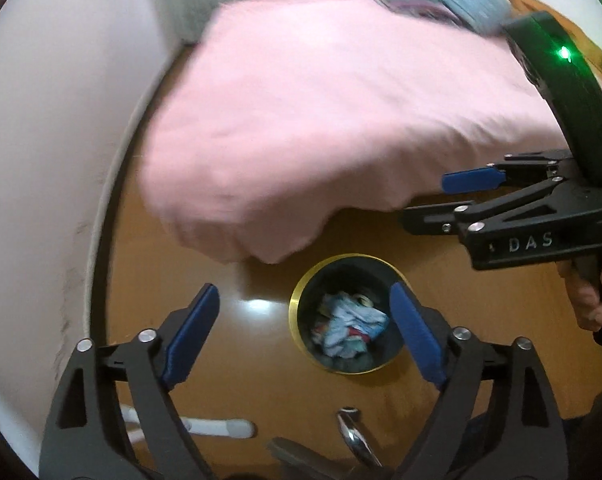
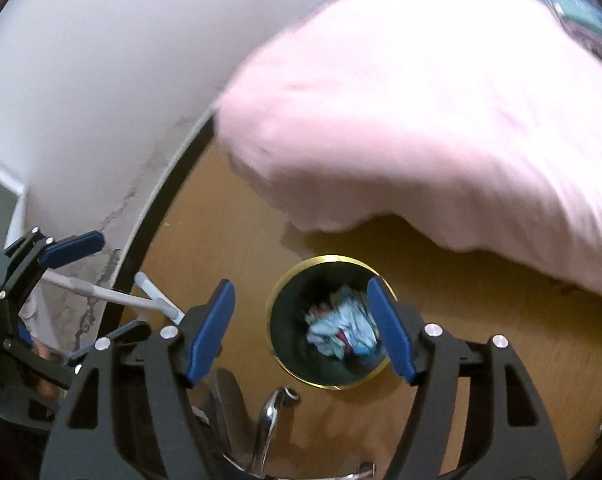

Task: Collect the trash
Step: 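Swing both open tools back over the desk, then grasp the clear plastic bag with the left tool while the right grasps the white wrapper strip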

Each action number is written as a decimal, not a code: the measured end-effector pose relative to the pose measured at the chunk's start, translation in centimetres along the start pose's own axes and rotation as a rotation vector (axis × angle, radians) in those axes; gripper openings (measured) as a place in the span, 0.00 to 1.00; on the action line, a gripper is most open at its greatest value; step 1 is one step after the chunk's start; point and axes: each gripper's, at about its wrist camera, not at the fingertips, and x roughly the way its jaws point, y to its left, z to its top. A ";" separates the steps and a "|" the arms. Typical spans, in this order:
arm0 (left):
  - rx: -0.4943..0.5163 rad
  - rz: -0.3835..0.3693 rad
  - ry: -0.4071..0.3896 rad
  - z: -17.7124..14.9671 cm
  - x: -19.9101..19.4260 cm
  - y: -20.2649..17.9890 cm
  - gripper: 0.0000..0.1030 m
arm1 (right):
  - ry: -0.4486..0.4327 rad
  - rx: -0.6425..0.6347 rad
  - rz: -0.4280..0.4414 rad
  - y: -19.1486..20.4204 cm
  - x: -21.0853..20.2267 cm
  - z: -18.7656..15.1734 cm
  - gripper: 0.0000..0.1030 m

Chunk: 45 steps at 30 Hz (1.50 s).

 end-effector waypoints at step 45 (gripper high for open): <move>-0.799 0.730 0.034 -42.7 -30.6 43.2 0.89 | 0.242 -1.266 0.543 67.0 4.4 -11.8 0.13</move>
